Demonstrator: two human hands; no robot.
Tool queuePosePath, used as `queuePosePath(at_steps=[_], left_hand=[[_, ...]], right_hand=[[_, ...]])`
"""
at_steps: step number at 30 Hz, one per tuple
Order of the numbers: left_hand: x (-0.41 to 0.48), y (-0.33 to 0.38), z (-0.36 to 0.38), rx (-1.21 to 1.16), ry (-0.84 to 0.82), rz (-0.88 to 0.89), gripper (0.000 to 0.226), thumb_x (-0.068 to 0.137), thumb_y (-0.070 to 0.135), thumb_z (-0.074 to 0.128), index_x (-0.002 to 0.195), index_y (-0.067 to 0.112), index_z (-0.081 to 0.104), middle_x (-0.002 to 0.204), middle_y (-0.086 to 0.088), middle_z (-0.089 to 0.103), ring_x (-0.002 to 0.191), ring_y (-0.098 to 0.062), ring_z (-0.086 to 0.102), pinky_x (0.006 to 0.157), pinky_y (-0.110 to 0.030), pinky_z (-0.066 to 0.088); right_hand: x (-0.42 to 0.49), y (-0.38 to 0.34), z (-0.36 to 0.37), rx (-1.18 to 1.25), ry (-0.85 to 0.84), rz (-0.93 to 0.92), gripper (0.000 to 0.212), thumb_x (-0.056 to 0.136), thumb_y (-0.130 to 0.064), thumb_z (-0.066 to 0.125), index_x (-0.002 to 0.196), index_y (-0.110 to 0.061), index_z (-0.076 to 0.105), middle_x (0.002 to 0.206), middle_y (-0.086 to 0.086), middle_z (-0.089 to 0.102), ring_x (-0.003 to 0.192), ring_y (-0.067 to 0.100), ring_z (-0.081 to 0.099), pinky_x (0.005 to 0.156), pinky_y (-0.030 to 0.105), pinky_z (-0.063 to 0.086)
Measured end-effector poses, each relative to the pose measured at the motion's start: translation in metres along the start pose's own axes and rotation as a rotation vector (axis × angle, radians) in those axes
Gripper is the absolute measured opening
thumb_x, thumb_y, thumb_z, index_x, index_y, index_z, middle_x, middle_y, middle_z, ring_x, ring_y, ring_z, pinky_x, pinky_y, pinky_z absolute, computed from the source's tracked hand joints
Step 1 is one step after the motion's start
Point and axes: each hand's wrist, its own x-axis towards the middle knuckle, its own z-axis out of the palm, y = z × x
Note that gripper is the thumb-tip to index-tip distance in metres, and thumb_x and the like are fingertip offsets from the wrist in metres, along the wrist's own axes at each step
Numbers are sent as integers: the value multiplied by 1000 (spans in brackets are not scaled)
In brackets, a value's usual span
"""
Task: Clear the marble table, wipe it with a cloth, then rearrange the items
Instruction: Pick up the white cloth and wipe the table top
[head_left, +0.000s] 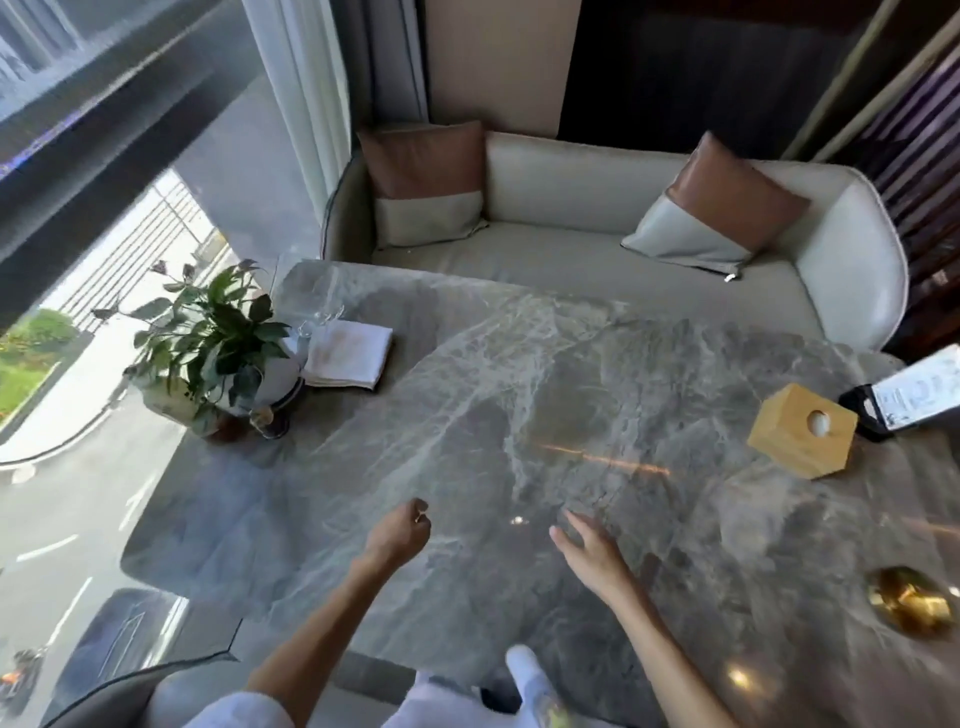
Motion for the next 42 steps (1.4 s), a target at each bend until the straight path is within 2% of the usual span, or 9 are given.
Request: queuePosePath(at_steps=[4,10,17,20,28,32,34,40,42], left_hand=[[-1,-17,-9,102,26,32,42,91,17,42,132,16,53,133,-9,58,121,-27,56,96,-34,46],[-18,-38,-37,232,306,-2,35,94,21,42,126,18,56,130,-8,58,118,-31,54,94,-39,48],[19,-55,-105,163,495,67,21,95,11,40,108,10,57,113,-11,57,104,-33,55,76,-42,50],[65,-59,-145,197,462,97,16,94,10,38,100,7,53,108,-13,54,103,-36,53,72,-45,47],[208,-80,-205,404,276,238,27,85,11,53,112,7,52,115,-15,55,108,-36,53,79,-44,48],[249,-94,-204,504,232,296,30,60,24,81,82,16,62,82,-4,62,78,-23,65,45,-29,48],[265,-102,-199,564,196,326,33,53,30,84,76,20,63,75,1,61,70,-19,63,41,-26,45],[298,-114,-185,618,232,358,46,50,19,80,92,18,61,76,0,61,63,-18,63,48,-27,50],[295,-110,-191,608,231,389,57,47,22,80,94,15,50,72,3,63,60,-15,63,47,-26,47]], right_hand=[[-13,-16,10,-22,-12,-21,53,96,-40,53,143,-16,46,150,3,45,140,19,39,116,29,27],[32,-46,-4,-192,-208,-81,61,94,-51,51,146,-21,40,151,5,44,140,21,41,117,33,30],[105,-182,1,-362,-235,-234,65,93,-49,53,150,-24,33,152,8,42,138,25,42,114,35,33],[138,-246,27,-445,-231,-285,67,93,-46,55,150,-22,32,151,9,44,137,24,44,110,33,36],[235,-350,124,-716,-189,-453,67,93,-31,59,149,-10,29,155,8,33,143,24,29,116,37,30],[270,-354,161,-819,-222,-421,81,93,-28,61,155,-16,9,164,6,3,151,27,4,120,41,24],[282,-350,174,-850,-231,-421,86,92,-28,62,155,-18,4,164,5,-3,151,28,-1,121,42,21],[305,-343,197,-936,-153,-469,87,89,-27,65,155,-21,9,164,7,1,151,28,8,120,38,21],[313,-337,205,-966,-108,-504,88,76,-23,79,150,-15,33,159,14,27,144,30,34,114,37,36]])
